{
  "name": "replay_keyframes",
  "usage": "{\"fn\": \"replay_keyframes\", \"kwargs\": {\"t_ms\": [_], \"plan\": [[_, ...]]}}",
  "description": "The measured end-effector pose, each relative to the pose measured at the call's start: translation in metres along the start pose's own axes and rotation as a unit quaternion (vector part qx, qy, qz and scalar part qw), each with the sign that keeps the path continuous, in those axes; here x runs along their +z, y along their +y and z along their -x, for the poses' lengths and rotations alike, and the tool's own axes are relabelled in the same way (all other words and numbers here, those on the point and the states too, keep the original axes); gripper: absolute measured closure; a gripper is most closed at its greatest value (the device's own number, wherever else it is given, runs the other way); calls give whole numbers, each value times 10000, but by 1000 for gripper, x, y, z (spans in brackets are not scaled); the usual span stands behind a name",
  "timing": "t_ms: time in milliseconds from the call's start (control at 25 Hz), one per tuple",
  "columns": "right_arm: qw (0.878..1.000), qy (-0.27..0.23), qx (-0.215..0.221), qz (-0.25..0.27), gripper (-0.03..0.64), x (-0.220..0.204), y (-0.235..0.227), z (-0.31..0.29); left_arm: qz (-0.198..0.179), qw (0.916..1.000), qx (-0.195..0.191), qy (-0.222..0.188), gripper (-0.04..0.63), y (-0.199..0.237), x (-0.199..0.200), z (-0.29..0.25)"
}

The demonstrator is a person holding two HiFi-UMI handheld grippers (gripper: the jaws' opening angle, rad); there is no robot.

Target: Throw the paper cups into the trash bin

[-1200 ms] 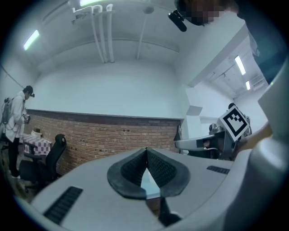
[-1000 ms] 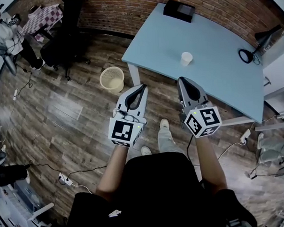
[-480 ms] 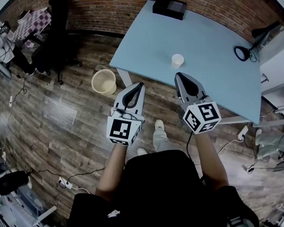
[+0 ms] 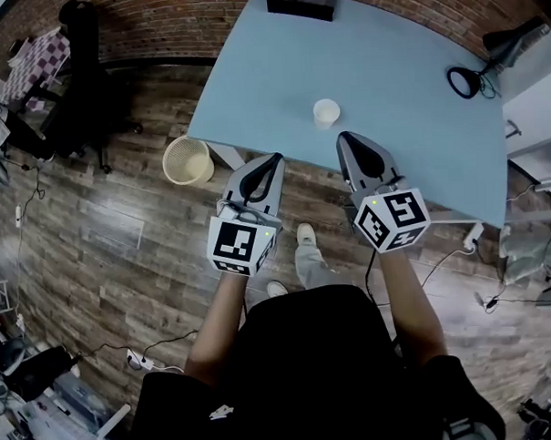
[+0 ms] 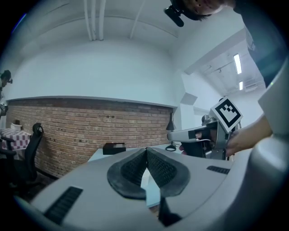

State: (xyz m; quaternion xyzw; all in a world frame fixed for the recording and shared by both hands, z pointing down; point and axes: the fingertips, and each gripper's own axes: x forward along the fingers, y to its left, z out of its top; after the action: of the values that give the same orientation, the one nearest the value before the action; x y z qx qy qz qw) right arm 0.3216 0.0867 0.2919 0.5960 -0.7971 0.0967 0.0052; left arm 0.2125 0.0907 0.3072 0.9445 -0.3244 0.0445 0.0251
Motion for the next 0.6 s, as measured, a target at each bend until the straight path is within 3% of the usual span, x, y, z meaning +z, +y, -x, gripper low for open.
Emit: {"fn": "replay_keyframes", "kwargs": {"t_ms": [600], "plan": [[9976, 385, -433, -375, 612, -39, -90, -15, -49, 9955, -640, 696, 586, -20, -40, -109]]}}
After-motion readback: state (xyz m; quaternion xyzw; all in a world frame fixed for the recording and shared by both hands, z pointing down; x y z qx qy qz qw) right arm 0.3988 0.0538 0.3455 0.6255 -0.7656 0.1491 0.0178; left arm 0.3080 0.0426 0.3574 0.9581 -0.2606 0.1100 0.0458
